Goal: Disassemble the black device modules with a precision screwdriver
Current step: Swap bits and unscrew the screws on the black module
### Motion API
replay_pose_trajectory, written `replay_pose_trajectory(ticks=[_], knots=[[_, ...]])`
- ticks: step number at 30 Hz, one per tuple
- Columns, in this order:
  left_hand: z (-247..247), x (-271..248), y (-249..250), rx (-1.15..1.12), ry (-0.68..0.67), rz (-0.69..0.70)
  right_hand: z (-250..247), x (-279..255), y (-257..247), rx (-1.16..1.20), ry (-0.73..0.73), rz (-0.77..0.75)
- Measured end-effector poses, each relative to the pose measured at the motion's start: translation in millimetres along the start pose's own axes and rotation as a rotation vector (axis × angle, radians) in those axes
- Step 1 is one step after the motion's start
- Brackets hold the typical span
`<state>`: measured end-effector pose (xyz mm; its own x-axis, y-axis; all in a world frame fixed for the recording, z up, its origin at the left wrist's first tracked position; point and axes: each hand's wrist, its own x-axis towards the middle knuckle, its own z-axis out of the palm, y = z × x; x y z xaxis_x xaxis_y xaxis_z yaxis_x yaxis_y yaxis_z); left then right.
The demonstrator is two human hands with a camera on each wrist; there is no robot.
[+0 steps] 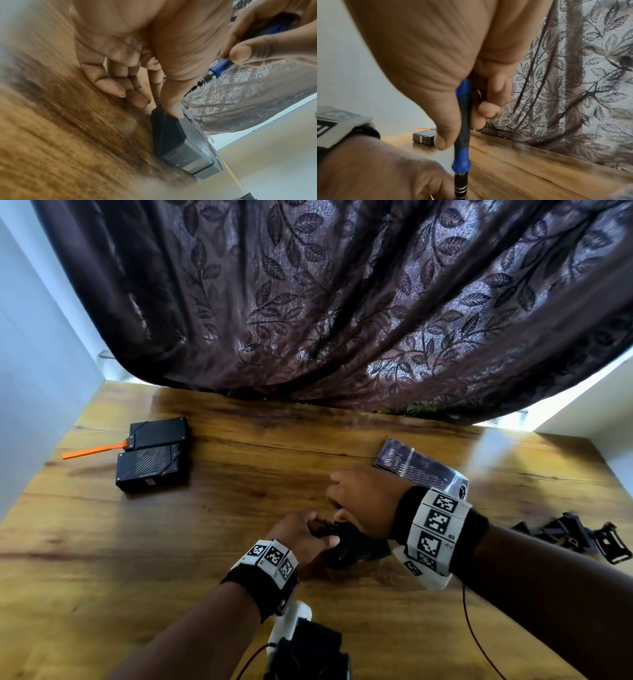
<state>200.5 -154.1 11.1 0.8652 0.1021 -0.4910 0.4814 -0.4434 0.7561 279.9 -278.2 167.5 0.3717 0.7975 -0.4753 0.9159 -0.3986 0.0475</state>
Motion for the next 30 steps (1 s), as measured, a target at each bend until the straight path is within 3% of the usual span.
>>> replay_pose_trajectory(ticks=[7, 11, 16, 23, 30], knots=[[-1, 3, -1, -0.012, -0.012, -0.004, 0, -10, 10, -0.027, -0.063, 0.128], [-1, 5, -1, 0.017, -0.013, -0.016, 1, -17, 9, 0.051, 0.023, 0.026], [-1, 5, -2, 0.003, -0.027, -0.008, -2, -14, -1, 0.015, 0.017, -0.045], [1, 5, -5, -0.011, -0.011, -0.004, 5, -9, -5, 0.037, 0.069, 0.022], [-1, 8, -6, 0.004, -0.026, 0.000, 6, -9, -2, -0.058, 0.008, 0.127]])
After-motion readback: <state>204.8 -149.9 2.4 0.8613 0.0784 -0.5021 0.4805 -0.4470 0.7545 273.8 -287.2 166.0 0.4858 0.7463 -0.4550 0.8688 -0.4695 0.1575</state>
